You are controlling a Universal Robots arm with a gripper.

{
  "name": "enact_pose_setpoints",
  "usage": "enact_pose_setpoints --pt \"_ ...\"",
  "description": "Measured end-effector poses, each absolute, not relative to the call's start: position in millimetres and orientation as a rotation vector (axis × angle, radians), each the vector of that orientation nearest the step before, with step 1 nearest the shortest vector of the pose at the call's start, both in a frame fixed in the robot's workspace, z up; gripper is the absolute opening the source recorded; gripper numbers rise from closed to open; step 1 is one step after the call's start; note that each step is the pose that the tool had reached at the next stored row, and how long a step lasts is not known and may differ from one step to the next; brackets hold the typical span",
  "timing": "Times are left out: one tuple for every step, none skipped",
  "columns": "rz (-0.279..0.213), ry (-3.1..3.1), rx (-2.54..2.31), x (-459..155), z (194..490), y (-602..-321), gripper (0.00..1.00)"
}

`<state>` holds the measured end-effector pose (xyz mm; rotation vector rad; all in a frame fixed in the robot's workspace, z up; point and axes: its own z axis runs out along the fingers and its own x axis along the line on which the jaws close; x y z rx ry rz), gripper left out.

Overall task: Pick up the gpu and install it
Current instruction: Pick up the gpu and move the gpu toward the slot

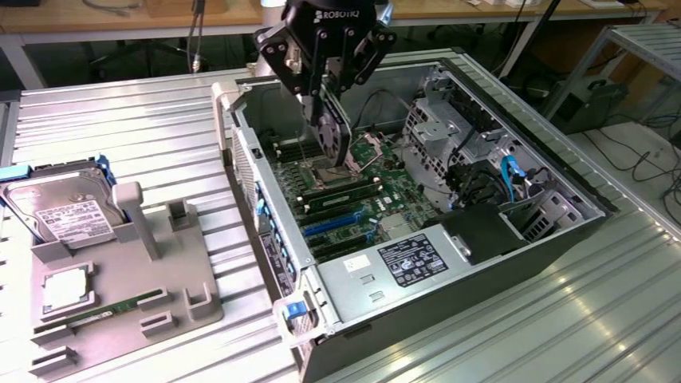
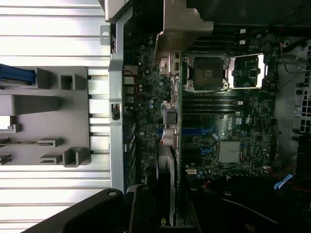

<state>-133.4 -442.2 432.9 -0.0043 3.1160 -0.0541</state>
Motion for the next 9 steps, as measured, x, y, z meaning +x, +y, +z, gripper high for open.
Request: enact_pose_setpoints --pt "-0.054 3.116 -0.004 -131.9 432.9 -442.2 0.27" --pt "-0.054 3.116 -0.004 -130.4 432.9 -442.2 0.27" --pt "-0.054 3.116 -0.004 -129.2 432.9 -442.2 0.27" --pt "-0.054 3.116 -0.004 -128.0 432.9 -442.2 0.27" --pt "-0.054 3.116 -0.004 -126.6 432.9 -442.2 0.27" --pt "-0.054 3.116 -0.004 -125.4 432.9 -442.2 0.27" --pt "-0.054 3.116 -0.004 -124.3 432.9 -442.2 0.27" --pt "-0.054 3.116 -0.004 -123.2 432.9 -442.2 0.27" --pt "-0.054 3.116 -0.004 -121.9 432.9 -442.2 0.27"
